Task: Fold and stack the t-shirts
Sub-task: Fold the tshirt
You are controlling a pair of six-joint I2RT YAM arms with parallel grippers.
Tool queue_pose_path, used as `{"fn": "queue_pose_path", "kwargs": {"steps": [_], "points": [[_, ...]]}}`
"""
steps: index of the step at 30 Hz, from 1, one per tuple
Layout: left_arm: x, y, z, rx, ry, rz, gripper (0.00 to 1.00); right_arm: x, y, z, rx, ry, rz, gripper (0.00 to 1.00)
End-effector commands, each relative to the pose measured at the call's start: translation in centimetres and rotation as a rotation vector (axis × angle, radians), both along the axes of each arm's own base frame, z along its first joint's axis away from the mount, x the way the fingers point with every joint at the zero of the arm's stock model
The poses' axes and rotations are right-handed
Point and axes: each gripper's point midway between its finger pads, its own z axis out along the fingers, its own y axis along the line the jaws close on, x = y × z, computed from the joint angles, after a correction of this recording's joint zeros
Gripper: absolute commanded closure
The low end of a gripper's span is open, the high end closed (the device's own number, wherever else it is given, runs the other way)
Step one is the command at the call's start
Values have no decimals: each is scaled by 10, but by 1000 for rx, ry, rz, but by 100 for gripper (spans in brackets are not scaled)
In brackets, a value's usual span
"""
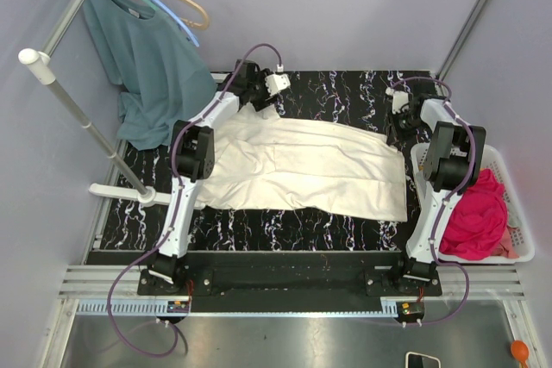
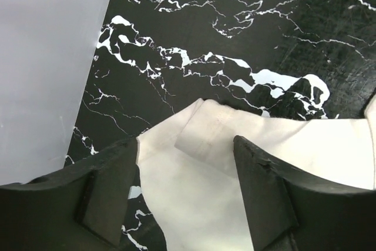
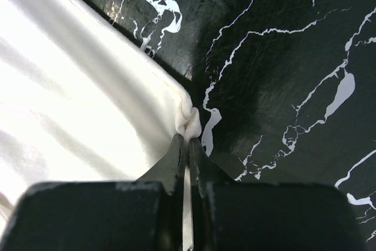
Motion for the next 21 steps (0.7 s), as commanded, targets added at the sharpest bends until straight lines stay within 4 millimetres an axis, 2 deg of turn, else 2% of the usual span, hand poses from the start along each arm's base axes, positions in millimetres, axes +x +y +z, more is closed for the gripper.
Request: {"fn": "queue_pose_path", "kwargs": {"steps": [1, 6, 8, 10, 11, 12, 18, 21], "points": [[-3, -5, 2, 67, -37, -29, 35, -19, 5, 0, -5, 47, 16, 100], [-5, -9, -1, 85, -45, -35, 53, -24, 5, -4, -7, 57, 18, 100], [-5, -10, -1, 87, -51, -33, 67, -25, 5, -4, -7, 59, 18, 100], [-6, -10, -5, 94, -51, -30, 74, -24, 5, -2, -9, 56, 18, 100], [-5, -9, -2, 96, -62, -30, 80, -24, 5, -2, -9, 54, 16, 100], [-5, -11, 0, 97, -69, -29, 100, -24, 5, -2, -9, 54, 16, 100], [-1, -9, 23, 55, -134, 18, 100, -23, 3, 0, -20, 48, 16, 100], [3, -9, 44, 42, -163, 38, 100, -23, 3, 2, -20, 47, 15, 100]]}}
